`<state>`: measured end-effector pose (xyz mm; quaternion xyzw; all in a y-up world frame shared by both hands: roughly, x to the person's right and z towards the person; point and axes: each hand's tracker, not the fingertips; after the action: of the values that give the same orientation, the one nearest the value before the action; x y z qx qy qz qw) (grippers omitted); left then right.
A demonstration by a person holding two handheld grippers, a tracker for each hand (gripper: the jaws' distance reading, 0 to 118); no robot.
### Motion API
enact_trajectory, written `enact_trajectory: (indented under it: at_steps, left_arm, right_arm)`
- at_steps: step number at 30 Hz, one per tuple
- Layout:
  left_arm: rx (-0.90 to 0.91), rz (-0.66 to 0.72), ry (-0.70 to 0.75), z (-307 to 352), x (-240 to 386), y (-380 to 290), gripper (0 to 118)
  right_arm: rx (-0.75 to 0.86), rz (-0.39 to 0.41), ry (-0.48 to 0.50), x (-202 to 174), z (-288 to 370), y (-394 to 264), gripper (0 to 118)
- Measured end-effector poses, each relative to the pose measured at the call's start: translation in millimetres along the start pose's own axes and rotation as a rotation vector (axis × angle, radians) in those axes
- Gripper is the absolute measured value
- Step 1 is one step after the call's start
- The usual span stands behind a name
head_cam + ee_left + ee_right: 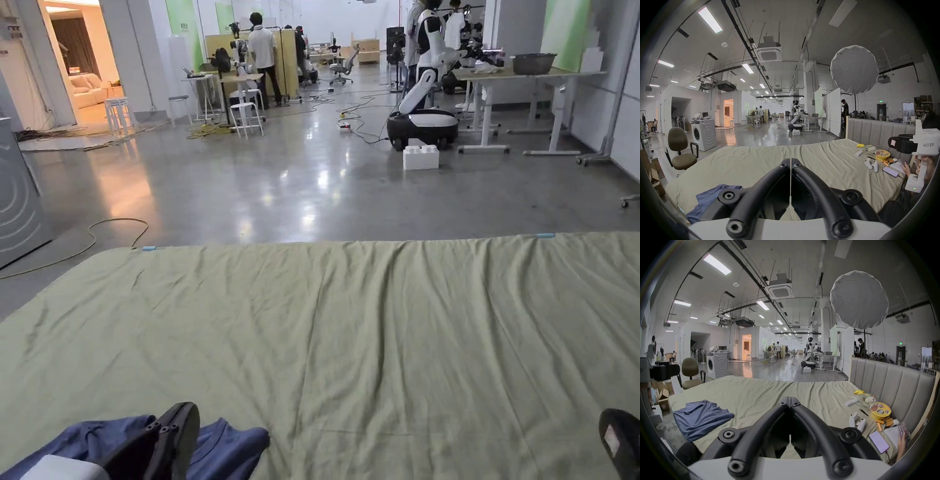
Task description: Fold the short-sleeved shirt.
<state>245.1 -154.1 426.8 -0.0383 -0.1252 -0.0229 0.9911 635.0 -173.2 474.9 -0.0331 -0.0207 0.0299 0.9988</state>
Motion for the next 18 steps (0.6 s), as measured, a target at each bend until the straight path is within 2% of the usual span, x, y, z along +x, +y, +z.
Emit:
enact_trajectory:
  at_steps: [3,4,5,6,8,10,11,12,13,14,16,18]
  left_arm:
    - [-0.027,0.025,-0.008,0.7,-15.4,-0.6,1]
    - [-0.043,0.028,-0.007,-1.2,-23.1,-0.7,4]
    - [-0.081,0.031,0.001,-4.4,-32.2,-1.3,14]
    - [-0.125,0.018,0.012,-9.7,-40.5,-2.6,30]
    - [-0.159,-0.026,0.061,-20.0,-56.3,-11.2,48]
    - [-0.235,-0.023,0.081,-34.3,-75.1,-22.7,72]
    - [-0.291,0.006,0.075,-44.0,-86.7,-31.3,81]
    - [-0.349,0.049,0.055,-53.9,-98.0,-41.9,96]
    - [-0.421,0.108,0.03,-65.9,-111.3,-59.4,104]
    - [-0.456,0.174,0.044,-75.9,-122.6,-79.3,105]
    - [-0.506,0.243,0.061,-93.3,-141.6,-113.6,105]
    - [-0.58,0.254,0.108,-117.3,-158.5,-141.3,105]
  right_arm:
    - [-0.005,0.015,-0.001,0.6,0.1,-1.2,0]
    - [-0.008,0.014,0.001,2.0,0.1,-2.6,0]
    - [-0.017,-0.002,0.007,3.8,-0.6,-4.7,0]
    - [-0.029,-0.026,0.011,5.3,-1.5,-7.0,0]
    - [-0.052,-0.068,0.015,8.7,-3.6,-13.1,0]
    - [-0.072,-0.082,0.019,10.3,-5.9,-18.1,0]
    - [-0.088,-0.093,0.025,10.8,-7.2,-20.7,0]
    - [-0.108,-0.12,0.039,10.9,-8.3,-23.2,0]
    - [-0.13,-0.164,0.059,11.8,-10.2,-27.0,0]
    - [-0.178,-0.225,0.077,12.5,-12.4,-32.9,0]
    - [-0.2,-0.22,0.083,11.2,-15.7,-37.9,0]
    - [-0.238,-0.195,0.071,7.3,-19.0,-44.2,0]
